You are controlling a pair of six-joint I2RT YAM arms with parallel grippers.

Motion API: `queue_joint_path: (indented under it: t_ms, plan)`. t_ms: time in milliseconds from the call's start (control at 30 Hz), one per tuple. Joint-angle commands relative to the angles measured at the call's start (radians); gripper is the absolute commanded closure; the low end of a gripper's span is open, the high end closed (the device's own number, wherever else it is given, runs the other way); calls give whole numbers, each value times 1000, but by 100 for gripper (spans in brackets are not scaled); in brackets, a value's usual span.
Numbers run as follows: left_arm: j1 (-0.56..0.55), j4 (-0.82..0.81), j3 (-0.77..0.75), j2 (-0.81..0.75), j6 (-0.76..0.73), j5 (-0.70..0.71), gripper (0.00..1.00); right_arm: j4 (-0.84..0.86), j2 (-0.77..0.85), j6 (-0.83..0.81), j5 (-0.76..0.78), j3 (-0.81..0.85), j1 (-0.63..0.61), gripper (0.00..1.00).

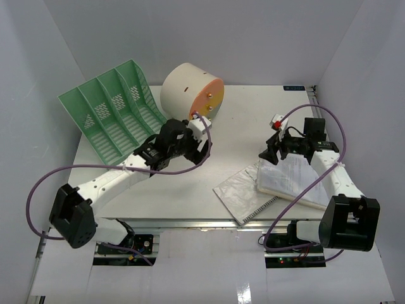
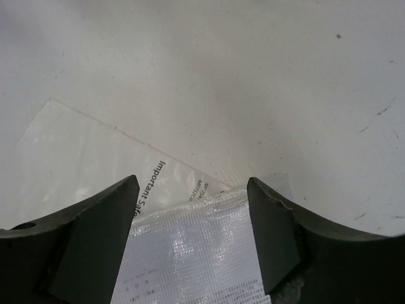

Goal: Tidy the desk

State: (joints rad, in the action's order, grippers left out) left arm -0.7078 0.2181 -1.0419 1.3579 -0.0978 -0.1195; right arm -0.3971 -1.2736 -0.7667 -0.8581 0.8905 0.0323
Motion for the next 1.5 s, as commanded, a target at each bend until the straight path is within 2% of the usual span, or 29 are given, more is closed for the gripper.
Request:
queue_joint_path:
  t_ms: [0,100,200,300,467,533,800,933,1167,1300,1467]
  plan:
    - [4,-59,143,-182,79,-47,2,-145,53,-125,155,6,-125,22]
    - [5,-79,225,-276,95,-9,2,-124,104,-55,410,-59,-261,21]
    - [8,-113,266,-348,127,16,2,-34,163,45,576,-152,-408,17]
    - [10,-129,275,-371,156,29,2,26,184,122,691,-193,-498,15]
    - [22,-144,285,-379,216,-1,2,54,198,180,818,-242,-585,13]
    - [25,-152,292,-384,232,-11,2,63,196,181,916,-273,-610,13]
    - [28,-199,333,-380,325,-48,2,14,183,199,1121,-309,-657,10]
    - [28,-274,373,-348,424,-90,2,13,188,189,1212,-347,-675,17]
    - [28,-420,403,-228,647,-174,2,-18,211,183,1255,-382,-681,42]
    - [28,-479,393,-170,712,-216,2,-32,222,182,1267,-399,-684,53]
    - [28,-543,378,-120,772,-241,2,-45,240,175,1279,-402,-686,77]
